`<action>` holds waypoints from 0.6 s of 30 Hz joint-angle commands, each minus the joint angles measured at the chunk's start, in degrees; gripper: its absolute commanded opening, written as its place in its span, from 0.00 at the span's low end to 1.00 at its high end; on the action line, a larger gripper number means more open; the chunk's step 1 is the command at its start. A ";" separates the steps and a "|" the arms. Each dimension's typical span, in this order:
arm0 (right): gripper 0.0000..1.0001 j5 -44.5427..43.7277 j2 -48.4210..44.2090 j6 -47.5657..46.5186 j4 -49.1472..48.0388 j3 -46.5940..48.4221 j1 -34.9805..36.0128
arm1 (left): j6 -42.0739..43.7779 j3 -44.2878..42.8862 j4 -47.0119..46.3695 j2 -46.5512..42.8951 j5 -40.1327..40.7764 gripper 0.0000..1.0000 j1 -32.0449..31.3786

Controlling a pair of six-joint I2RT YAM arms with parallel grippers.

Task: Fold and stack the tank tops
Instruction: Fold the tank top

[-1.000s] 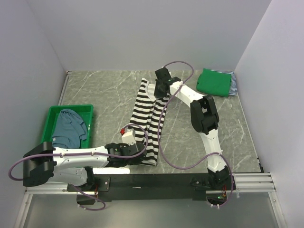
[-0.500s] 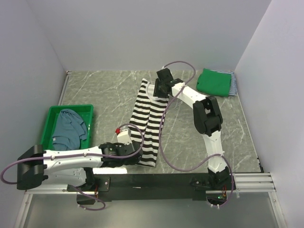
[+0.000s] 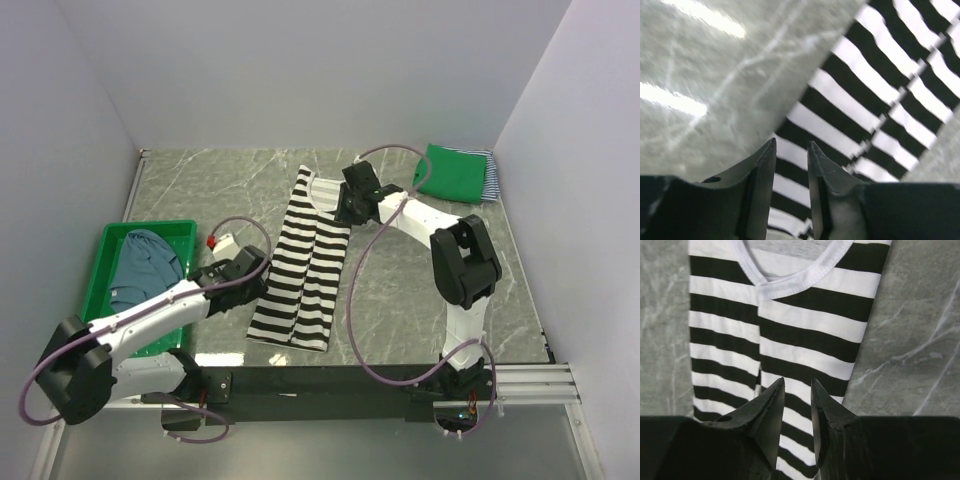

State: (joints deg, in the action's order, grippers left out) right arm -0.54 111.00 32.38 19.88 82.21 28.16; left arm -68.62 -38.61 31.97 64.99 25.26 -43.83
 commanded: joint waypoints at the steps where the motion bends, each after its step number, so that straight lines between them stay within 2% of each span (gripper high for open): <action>1: 0.35 -1.92 2.81 0.40 -0.54 1.01 0.31 | 6.39 -0.94 -5.06 2.24 -3.53 0.36 5.76; 7: 0.32 -3.86 8.25 -0.30 1.30 4.79 -0.83 | 9.29 1.34 -7.62 2.68 -6.45 0.35 10.26; 16: 0.30 -3.86 16.34 -2.93 6.83 13.75 -3.64 | 10.08 3.10 -8.76 1.54 -8.64 0.35 10.79; 18: 0.30 -3.95 18.71 -4.34 10.69 19.02 -4.08 | 10.43 3.01 -9.29 1.45 -9.34 0.35 10.87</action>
State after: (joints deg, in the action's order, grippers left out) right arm -2.52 126.30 30.74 25.43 95.74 25.15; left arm -59.64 -35.73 25.39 67.70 17.61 -33.32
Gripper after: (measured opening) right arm 0.299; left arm 0.350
